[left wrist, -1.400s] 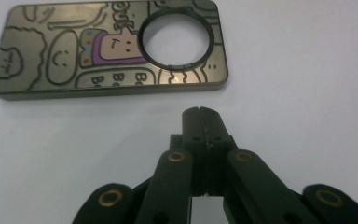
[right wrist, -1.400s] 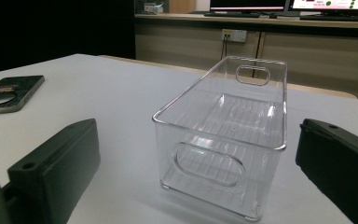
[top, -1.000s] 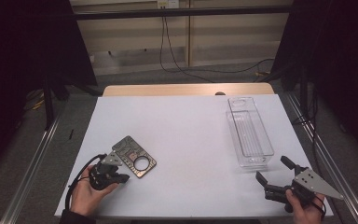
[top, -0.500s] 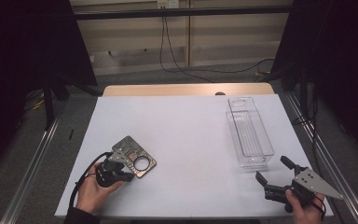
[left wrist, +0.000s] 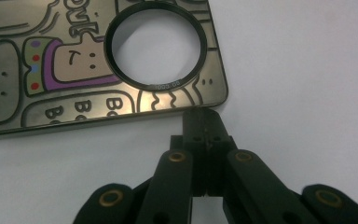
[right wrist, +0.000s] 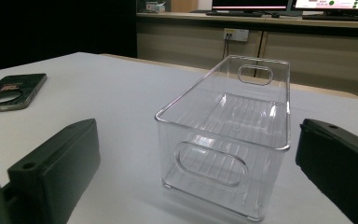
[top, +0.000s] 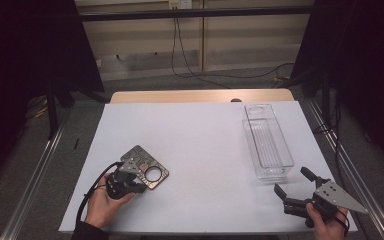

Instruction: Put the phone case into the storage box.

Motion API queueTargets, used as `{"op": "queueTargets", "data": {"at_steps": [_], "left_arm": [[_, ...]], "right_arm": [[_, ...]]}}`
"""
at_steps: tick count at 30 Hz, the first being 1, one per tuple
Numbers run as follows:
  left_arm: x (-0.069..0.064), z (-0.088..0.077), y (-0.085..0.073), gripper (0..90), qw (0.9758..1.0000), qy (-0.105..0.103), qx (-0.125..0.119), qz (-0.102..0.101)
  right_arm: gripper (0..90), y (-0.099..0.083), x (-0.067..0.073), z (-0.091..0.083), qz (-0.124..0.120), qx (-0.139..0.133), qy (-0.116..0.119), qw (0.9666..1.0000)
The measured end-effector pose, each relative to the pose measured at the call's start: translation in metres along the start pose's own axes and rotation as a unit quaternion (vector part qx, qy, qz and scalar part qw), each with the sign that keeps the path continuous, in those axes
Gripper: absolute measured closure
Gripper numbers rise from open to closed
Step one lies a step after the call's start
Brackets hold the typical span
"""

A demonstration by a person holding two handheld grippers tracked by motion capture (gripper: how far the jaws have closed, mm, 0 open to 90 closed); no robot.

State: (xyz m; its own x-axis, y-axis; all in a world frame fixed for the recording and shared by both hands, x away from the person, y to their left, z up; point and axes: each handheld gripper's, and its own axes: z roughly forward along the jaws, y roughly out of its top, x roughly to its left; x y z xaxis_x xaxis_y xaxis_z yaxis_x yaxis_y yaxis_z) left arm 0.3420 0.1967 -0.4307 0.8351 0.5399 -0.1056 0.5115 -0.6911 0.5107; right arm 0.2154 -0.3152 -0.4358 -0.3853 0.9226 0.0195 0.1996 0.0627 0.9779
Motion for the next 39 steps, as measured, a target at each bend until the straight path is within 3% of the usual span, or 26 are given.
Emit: {"op": "queueTargets", "data": {"at_steps": [24,28,39], "left_arm": [[-0.001,0.013,0.015,90.0,0.9998,-0.012,-0.013,0.009],[-0.002,0.015,0.017,90.0,0.9997,-0.014,-0.021,0.001],[-0.001,0.022,0.028,90.0,0.9996,-0.008,-0.023,0.013]], "right_arm": [[0.0,0.000,0.000,0.000,0.000,0.000,0.001,1.0000],[0.0,0.000,0.000,0.000,0.000,0.000,0.001,1.0000],[0.0,0.000,0.000,0.000,0.000,0.000,0.002,1.0000]]}}
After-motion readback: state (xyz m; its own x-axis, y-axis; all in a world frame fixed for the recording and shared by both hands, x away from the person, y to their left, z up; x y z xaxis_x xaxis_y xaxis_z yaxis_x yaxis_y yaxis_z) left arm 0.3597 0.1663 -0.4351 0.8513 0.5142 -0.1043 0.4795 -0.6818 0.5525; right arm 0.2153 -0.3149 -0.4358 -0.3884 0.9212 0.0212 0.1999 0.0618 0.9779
